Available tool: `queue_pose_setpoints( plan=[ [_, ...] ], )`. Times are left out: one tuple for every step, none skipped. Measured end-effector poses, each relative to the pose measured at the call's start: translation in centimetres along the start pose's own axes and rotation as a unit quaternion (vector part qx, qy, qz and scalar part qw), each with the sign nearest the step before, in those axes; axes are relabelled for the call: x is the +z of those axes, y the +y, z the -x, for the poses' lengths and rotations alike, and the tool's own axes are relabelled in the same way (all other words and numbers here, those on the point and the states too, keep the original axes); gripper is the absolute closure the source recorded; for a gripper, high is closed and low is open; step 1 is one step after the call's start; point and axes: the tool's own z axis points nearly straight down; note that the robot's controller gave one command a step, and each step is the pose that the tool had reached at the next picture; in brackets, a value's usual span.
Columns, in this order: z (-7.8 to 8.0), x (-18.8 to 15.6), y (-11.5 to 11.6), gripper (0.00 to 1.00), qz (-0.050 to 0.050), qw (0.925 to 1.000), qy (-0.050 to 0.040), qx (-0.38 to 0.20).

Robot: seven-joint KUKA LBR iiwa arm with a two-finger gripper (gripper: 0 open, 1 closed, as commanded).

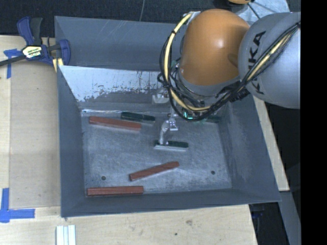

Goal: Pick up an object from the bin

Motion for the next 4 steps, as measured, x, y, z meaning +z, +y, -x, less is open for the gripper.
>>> queue_pose_setpoints(
  plan=[
    [0.2,-0.4,0.0,0.0,0.0,1.0,-0.0039,0.001],
    [-1.0,15.6,-2.6,1.0,0.001,0.9993,-0.0053,0.038],
    [-1.1,15.8,-2.7,0.0,0.001,0.9992,-0.0043,0.039],
    [-1.1,15.8,-2.7,0.0,0.001,0.9992,-0.0044,0.039]
  ],
)
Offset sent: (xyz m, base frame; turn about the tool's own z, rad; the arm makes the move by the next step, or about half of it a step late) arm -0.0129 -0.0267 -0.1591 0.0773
